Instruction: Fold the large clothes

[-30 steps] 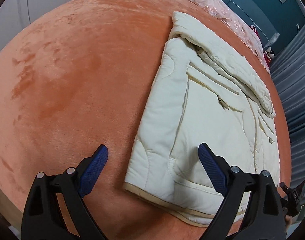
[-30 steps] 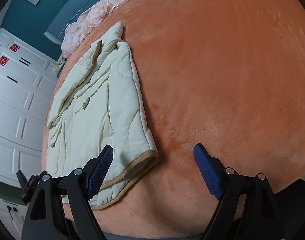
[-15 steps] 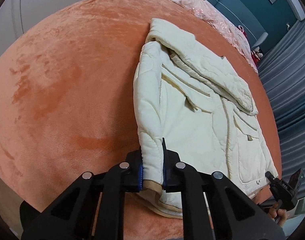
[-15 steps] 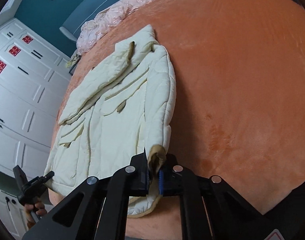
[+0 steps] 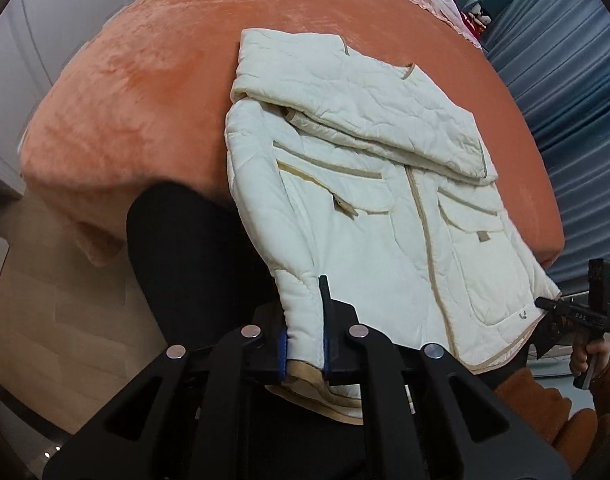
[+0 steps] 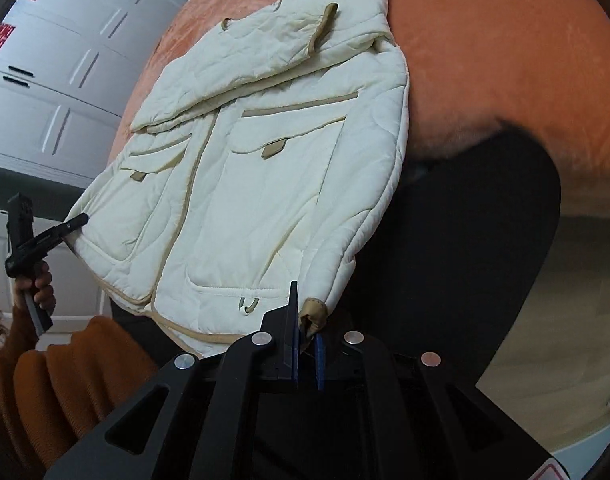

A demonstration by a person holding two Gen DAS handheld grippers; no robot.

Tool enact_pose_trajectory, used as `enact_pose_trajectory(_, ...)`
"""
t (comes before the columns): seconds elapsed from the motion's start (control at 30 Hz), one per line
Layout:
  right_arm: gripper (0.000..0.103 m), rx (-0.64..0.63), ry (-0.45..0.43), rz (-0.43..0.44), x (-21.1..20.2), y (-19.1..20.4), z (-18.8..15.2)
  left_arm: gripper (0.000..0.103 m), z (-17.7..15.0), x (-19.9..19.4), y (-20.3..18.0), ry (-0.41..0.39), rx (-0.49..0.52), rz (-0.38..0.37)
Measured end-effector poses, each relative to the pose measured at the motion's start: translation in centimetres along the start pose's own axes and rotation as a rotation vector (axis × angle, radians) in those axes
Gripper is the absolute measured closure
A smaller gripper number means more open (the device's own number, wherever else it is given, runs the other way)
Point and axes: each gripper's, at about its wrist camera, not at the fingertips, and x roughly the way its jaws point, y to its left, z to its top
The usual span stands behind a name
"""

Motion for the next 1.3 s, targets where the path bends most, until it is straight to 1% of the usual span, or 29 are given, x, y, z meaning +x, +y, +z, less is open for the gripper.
enact_pose_trajectory(0.03,0.098,0.012,-0.004,0.011,-0.3,0.0,-0.3,0.093,-0.4,-0.7,0.2,-0.015,-0.031,-0.012)
enact_pose_trajectory(0.07,0.098,0.006,-0.027,0.012,-0.7,0.2,0.0,0.093,-0.4,-1.1,0.3,-0.035,-0.051,-0.023)
enact_pose_trajectory(0.13,0.098,-0.015,-0.105,0.009,-1.8,0.4,1.8,0.093,0.5,-1.7,0.0,-0.098,-0.056,-0.034)
enact_pose_trajectory(0.2,0.098,-0.020,-0.198,0.006,-2.9,0.4,3.9,0.093,2.6,-2.1,-0.5,-0.161,-0.050,-0.040)
enact_pose_trajectory(0.27,0.098,-0.027,-0.316,-0.009,-4.3,0.7,6.8,0.093,5.1,-2.4,-1.0,-0.234,-0.038,-0.043)
enact_pose_trajectory(0.33,0.098,-0.018,-0.421,-0.020,-4.9,1.4,9.7,0.093,7.7,-2.9,-1.3,-0.322,-0.027,-0.031)
enact_pose_trajectory(0.4,0.098,-0.002,-0.513,-0.021,-5.4,1.2,12.7,0.093,10.6,-2.9,-1.7,-0.398,-0.020,-0.020)
enact_pose_trajectory(0.43,0.098,0.010,-0.562,-0.020,-5.4,1.1,14.2,0.093,11.9,-2.6,-1.8,-0.422,-0.021,-0.016)
enact_pose_trajectory(0.5,0.098,0.031,-0.624,-0.035,-5.0,1.2,16.9,0.093,14.6,-1.5,-2.2,-0.467,-0.005,-0.008)
enact_pose_trajectory(0.53,0.098,0.040,-0.648,-0.045,-4.5,1.3,18.3,0.093,16.2,-0.6,-2.4,-0.481,0.006,0.014)
enact_pose_trajectory(0.6,0.098,0.060,-0.669,-0.067,-3.1,1.4,21.1,0.094,18.8,1.6,-2.2,-0.477,-0.003,0.039)
enact_pose_trajectory(0.7,0.098,0.080,-0.680,-0.104,-1.3,1.3,24.7,0.094,22.2,4.7,-1.6,-0.445,-0.042,0.059)
enact_pose_trajectory(0.8,0.098,0.120,-0.677,-0.118,0.3,0.6,28.0,0.094,24.6,7.8,-0.7,-0.409,-0.075,0.090)
enact_pose_trajectory(0.87,0.098,0.147,-0.675,-0.132,1.5,-0.1,29.3,0.094,25.6,10.0,-0.2,-0.381,-0.091,0.116)
enact_pose_trajectory(1.0,0.098,0.203,-0.662,-0.156,4.8,-1.4,31.4,0.093,27.1,14.8,1.1,-0.306,-0.135,0.138)
enact_pose_trajectory(1.07,0.098,0.218,-0.654,-0.185,6.4,-1.8,32.3,0.092,27.5,16.7,2.0,-0.283,-0.158,0.136)
enact_pose_trajectory(1.2,0.098,0.235,-0.633,-0.227,9.2,-2.3,33.6,0.090,27.7,19.2,2.9,-0.277,-0.188,0.130)
enact_pose_trajectory(1.3,0.098,0.236,-0.610,-0.253,11.6,-3.2,34.2,0.090,27.3,20.5,3.1,-0.301,-0.164,0.140)
